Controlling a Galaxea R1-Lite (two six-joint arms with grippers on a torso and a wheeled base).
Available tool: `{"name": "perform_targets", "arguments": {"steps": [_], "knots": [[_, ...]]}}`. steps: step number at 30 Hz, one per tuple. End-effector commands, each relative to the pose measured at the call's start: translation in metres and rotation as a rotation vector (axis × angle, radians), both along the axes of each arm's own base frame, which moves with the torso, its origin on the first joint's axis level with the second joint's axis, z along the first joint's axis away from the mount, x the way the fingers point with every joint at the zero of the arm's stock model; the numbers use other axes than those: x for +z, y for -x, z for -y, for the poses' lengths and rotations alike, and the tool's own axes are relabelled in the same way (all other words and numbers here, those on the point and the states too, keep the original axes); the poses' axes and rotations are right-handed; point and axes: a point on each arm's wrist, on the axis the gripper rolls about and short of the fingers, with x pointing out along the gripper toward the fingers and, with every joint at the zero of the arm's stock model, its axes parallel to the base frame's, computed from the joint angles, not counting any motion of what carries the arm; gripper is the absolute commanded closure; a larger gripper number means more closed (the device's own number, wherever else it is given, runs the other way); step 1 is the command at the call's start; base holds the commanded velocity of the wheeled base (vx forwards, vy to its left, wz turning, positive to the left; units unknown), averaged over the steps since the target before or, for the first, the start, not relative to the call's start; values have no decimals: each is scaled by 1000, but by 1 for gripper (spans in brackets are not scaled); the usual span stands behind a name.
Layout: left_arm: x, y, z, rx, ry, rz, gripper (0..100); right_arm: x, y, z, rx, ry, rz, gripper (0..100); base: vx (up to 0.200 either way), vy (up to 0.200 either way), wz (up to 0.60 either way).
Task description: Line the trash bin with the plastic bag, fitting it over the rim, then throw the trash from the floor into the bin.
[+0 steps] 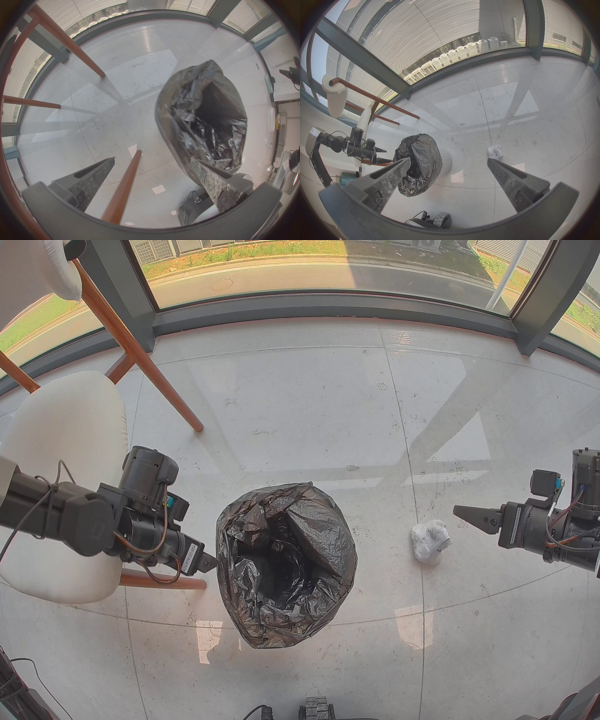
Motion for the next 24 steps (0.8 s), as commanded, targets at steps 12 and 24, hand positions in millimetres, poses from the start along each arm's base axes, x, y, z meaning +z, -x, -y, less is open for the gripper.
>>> {"name": "perform_targets", "arguments": {"steps": [12, 24], "knots": [[-35, 23, 21, -43, 44, -14, 0, 4, 7, 7, -16, -5, 20, 0, 0, 0, 0], [-36, 14, -1, 21, 42, 10, 0, -1, -10, 32, -131, 11, 0, 0, 0, 0, 0]]}}
